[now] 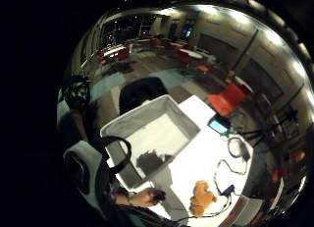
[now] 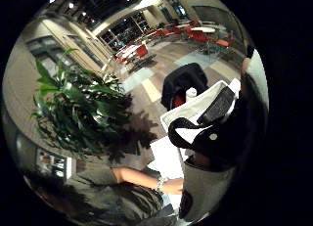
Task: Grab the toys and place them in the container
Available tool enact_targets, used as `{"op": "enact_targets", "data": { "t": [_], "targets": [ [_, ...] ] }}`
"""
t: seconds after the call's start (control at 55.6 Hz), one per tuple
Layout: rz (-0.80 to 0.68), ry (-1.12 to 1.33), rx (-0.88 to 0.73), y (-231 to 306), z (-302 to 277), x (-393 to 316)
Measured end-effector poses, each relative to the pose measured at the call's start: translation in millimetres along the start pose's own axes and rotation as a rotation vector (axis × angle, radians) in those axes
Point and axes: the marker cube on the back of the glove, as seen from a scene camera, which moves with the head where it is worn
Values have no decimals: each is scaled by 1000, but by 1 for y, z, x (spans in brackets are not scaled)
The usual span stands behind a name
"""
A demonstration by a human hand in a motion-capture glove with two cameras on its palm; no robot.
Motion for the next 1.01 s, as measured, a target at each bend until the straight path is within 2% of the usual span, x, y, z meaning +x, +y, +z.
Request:
{"op": "enact_targets", "data": {
  "t": [0.054, 0.108, 0.216, 0.252, 0.324, 0.378, 0.522, 0.612, 0.702, 0.792, 0.9, 1.007],
  "targets": [
    [-43, 21, 5, -5, 14, 1],
    [3, 6, -27, -8, 25, 4],
    [87, -111, -253, 2, 40, 18],
    [97, -162, -266, 8, 38, 23],
    [89, -103, -248, 31, 22, 58],
    [156, -200, -266, 51, 3, 63],
    [227, -120, -376, 147, -33, 89],
    [380, 13, -477, 217, -30, 119],
    [475, 62, -582, 283, -7, 155],
    [601, 72, -603, 340, 32, 167],
    [718, 16, -593, 385, 80, 169],
    [741, -4, -512, 404, 107, 161]
  ]
}}
